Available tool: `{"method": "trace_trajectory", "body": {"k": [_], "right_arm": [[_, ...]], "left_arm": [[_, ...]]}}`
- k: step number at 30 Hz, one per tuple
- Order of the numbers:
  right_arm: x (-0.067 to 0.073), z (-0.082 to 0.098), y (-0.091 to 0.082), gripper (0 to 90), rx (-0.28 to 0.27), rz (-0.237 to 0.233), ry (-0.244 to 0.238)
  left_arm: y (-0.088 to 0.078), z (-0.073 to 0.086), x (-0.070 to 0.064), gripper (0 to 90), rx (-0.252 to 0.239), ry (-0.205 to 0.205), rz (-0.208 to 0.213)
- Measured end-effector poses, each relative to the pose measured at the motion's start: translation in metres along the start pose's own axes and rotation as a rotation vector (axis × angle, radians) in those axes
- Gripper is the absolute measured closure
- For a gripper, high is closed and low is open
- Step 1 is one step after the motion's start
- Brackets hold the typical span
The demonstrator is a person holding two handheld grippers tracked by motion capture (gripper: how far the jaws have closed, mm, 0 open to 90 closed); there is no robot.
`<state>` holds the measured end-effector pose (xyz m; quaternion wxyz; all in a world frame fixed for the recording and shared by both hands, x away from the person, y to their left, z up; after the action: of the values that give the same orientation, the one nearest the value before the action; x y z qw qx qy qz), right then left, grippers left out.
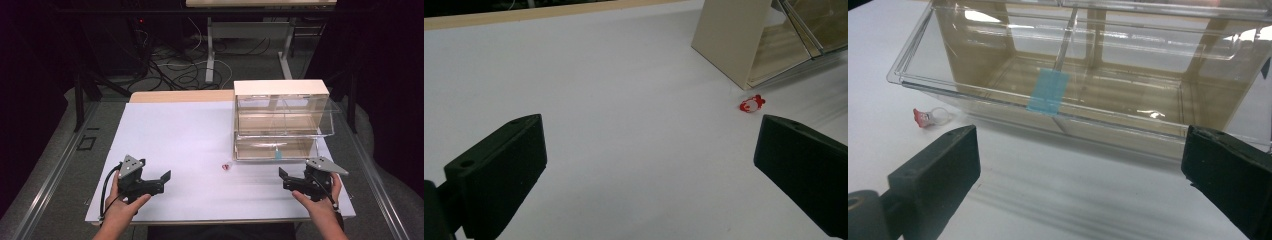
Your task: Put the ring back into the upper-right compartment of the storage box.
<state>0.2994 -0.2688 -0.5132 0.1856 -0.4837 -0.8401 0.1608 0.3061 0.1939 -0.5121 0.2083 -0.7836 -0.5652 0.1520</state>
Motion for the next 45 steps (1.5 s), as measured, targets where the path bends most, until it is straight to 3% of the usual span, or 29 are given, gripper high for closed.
{"method": "trace_trajectory", "body": {"k": [4,5,9,13,19,21,29,36,45], "right_arm": [[0.005,0.001,0.002,1.9,0.017,0.002,0.029],[0.004,0.001,0.002,2.0,0.016,0.003,0.005],[0.011,0.001,0.004,2.1,0.028,-0.002,0.015],[0.018,0.0,0.008,3.3,0.028,-0.012,-0.022],[0.035,0.001,0.018,4.4,0.057,-0.065,-0.078],[0.041,0.001,0.022,5.1,0.066,-0.084,-0.069],[0.064,0.002,0.037,14.7,0.075,-0.124,-0.068],[0.08,0.003,0.053,17.2,0.098,-0.155,-0.095],[0.098,0.001,0.077,34.2,0.131,-0.192,-0.121]], "left_arm": [[0.0,0.0,0.002,0.4,0.001,0.001,-0.009],[0.0,0.0,0.001,0.4,0.003,-0.007,-0.009],[0.0,0.001,0.003,0.3,0.004,-0.006,-0.016],[0.0,0.002,0.001,0.3,0.007,-0.009,-0.015],[0.002,0.002,0.0,0.2,0.005,-0.01,-0.009],[0.002,0.003,0.0,0.2,0.005,-0.011,-0.01],[0.002,0.003,0.001,0.2,0.004,-0.002,-0.006],[0.001,0.003,0.001,0.2,0.003,-0.009,0.0],[0.001,0.004,0.002,0.2,0.01,-0.017,0.001]]}}
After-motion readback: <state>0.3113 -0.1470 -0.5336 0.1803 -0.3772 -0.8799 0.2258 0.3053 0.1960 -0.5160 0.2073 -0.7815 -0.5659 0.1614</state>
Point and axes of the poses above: each handheld gripper's, and its own axes: y roughly forward along the jaws, z roughly out of its underside, x roughly to its left, the point moved 3 cm from there along y, roughly forward along the jaws, and after that the axes turned 13 degrees about -z, right-handed, at the moved point
